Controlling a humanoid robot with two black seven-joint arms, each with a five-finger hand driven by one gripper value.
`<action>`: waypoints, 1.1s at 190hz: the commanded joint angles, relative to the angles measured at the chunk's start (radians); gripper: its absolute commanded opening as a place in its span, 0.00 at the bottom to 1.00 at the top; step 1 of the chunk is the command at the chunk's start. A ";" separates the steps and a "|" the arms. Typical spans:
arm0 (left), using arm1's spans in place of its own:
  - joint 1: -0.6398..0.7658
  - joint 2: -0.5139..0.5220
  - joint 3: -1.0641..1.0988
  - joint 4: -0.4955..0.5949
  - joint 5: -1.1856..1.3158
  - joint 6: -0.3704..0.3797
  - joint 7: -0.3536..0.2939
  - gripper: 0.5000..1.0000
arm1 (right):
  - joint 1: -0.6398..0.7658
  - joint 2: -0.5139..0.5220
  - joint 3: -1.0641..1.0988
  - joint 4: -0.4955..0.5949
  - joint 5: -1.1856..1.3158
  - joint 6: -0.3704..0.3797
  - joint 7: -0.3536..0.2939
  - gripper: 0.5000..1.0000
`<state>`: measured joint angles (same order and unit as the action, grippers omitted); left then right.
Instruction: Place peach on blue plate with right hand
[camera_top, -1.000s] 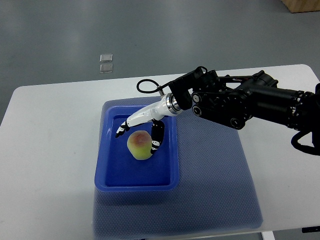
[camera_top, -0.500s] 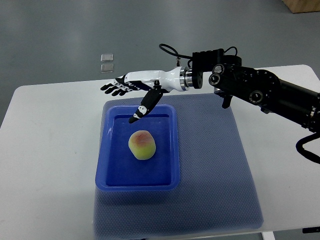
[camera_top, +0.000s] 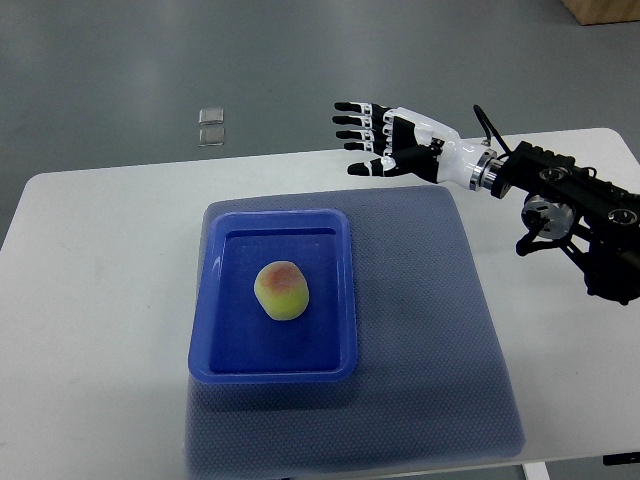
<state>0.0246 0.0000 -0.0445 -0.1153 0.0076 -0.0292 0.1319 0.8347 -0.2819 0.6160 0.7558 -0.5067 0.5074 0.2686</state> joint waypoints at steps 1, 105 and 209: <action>0.000 0.000 0.000 0.000 0.000 0.000 0.000 1.00 | -0.042 -0.014 0.001 -0.010 0.120 -0.013 -0.020 0.85; 0.000 0.000 0.000 0.000 0.000 0.000 0.000 1.00 | -0.103 -0.006 -0.006 -0.125 0.278 -0.026 -0.045 0.85; 0.000 0.000 0.000 0.000 0.000 0.000 0.000 1.00 | -0.123 -0.014 -0.006 -0.124 0.278 0.014 -0.043 0.86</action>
<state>0.0245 0.0000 -0.0445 -0.1154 0.0076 -0.0292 0.1319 0.7121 -0.2938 0.6073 0.6311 -0.2286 0.5062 0.2255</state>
